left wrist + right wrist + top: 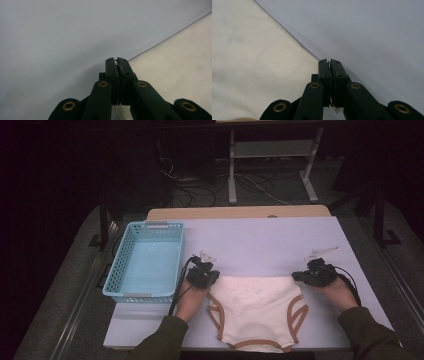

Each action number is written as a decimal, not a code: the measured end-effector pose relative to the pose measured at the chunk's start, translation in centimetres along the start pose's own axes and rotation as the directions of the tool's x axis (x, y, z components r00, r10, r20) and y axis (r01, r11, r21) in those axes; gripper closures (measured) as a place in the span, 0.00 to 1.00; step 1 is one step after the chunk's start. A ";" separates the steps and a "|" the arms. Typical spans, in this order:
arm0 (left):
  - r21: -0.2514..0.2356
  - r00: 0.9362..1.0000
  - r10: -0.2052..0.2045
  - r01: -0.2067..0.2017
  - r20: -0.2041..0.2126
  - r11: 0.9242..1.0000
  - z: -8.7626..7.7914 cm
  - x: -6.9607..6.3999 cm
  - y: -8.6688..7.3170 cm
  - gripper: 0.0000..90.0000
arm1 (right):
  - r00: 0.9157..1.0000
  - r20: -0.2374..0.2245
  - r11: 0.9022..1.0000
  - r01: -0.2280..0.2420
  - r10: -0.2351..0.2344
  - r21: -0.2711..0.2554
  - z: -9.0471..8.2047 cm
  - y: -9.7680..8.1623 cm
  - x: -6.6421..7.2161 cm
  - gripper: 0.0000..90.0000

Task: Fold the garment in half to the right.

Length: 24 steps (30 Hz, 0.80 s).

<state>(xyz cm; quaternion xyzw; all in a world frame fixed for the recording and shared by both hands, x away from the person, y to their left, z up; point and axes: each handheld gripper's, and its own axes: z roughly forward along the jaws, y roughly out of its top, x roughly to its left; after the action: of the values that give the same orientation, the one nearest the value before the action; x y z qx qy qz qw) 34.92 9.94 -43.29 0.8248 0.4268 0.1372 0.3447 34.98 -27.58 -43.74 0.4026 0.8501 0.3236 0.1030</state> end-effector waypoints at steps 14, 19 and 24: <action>-0.041 0.999 0.014 -0.016 -0.032 0.999 1.9 0.9 2.9 0.98 | 0.998 0.059 1.000 -0.018 0.019 -0.017 0.7 1.8 -2.6 0.96; -0.050 0.999 0.005 -0.007 -0.043 0.999 2.9 1.6 3.7 0.98 | 0.997 0.074 1.000 -0.022 0.023 -0.021 1.4 2.6 -3.7 0.96; -0.052 0.998 0.004 -0.006 -0.057 0.999 3.8 2.1 4.4 0.98 | 0.995 0.097 0.999 -0.029 0.033 -0.036 2.2 3.6 -4.9 0.96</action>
<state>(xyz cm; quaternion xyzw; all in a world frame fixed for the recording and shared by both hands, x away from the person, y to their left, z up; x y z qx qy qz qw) 40.82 8.14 -43.21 0.8124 0.4307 0.1724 0.3533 41.38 -28.54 -43.59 0.4292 0.8319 0.3198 0.1463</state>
